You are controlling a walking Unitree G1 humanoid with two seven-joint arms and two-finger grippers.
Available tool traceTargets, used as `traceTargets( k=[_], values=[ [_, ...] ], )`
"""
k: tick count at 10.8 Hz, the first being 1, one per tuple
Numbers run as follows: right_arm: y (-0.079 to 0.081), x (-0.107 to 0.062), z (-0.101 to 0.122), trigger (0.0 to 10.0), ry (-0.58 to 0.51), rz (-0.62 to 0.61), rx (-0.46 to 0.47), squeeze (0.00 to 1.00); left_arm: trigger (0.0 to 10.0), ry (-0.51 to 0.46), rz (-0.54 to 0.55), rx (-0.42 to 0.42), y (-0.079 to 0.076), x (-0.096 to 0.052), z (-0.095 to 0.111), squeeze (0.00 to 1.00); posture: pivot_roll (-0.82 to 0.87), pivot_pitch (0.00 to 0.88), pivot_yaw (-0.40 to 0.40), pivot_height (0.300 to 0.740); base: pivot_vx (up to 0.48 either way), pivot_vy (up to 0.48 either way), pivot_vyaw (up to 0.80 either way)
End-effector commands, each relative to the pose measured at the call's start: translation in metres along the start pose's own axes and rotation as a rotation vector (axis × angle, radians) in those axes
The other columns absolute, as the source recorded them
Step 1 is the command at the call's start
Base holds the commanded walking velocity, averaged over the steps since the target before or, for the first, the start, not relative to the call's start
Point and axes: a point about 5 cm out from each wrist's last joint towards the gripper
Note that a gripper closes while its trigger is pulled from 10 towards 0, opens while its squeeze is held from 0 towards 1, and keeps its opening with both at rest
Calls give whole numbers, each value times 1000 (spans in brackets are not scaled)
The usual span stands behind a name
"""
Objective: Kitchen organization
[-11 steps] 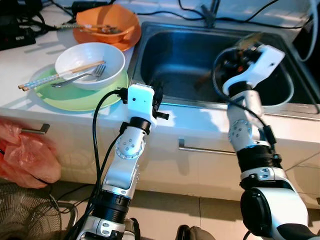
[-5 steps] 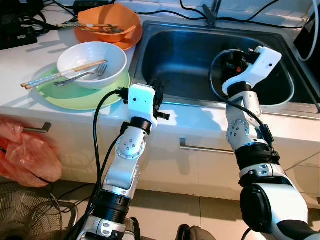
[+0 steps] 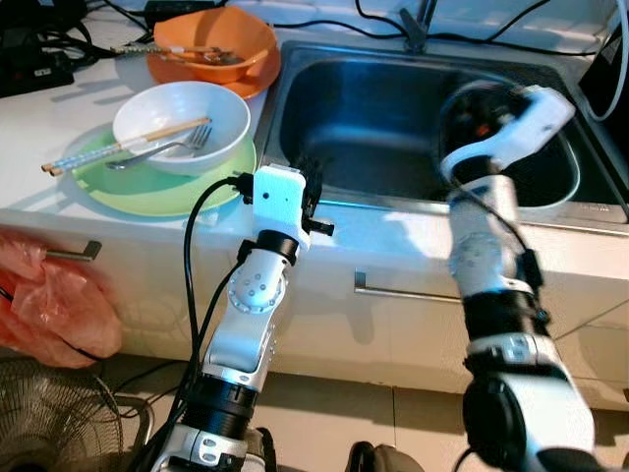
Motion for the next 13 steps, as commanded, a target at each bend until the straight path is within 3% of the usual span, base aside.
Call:
traceTargets(
  k=[1, 2, 3, 5, 7, 8, 10, 13],
  values=[
    [-3, -4, 5, 10000, -13, -30, 47, 0, 10000, 5, -20, 1, -6, -1, -1, 0, 112, 165, -46, 740, 0, 0, 0],
    [-7, -13, 7, 10000, 4, -56, 153, 0, 10000, 5, -21, -2, -6, -2, -2, 0, 109, 166, -48, 740, 0, 0, 0],
    [-14, -23, 9, 10000, 18, -69, 197, 0, 10000, 6, -21, -4, -6, -2, -2, 0, 109, 166, -49, 740, 0, 0, 0],
    [-42, -55, 13, 10000, 40, -166, 312, 0, 10000, 7, -23, -3, -6, -3, -2, 0, 104, 173, -45, 740, 0, 0, 0],
    [-42, -72, 14, 10000, 37, -161, 383, 0, 10000, 11, -25, -6, -5, -4, -2, 0, 94, 180, -40, 740, 0, 0, 0],
    [-36, -85, 3, 10000, 51, -138, 467, 0, 10000, 1, -21, -19, -5, -4, -1, 0, 98, 183, -37, 740, 0, 0, 0],
    [-31, -93, -11, 10000, 88, -145, 586, 0, 10000, -19, 6, -20, 1, -5, 2, 0, 102, 187, -36, 740, 0, 0, 0],
    [-26, -95, -20, 10000, 122, -142, 610, 0, 10000, -10, 15, -8, 3, -7, 0, 0, 108, 189, -40, 740, 0, 0, 0]
  ],
)
Point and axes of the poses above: a point about 5 cm out from each wrist's last joint towards the gripper, its own x axis pointing out of the wrist towards the gripper, its own z axis along the axis of the wrist's last joint, y = z × x, and after that the axes turned 4 degrees about x, right-handed
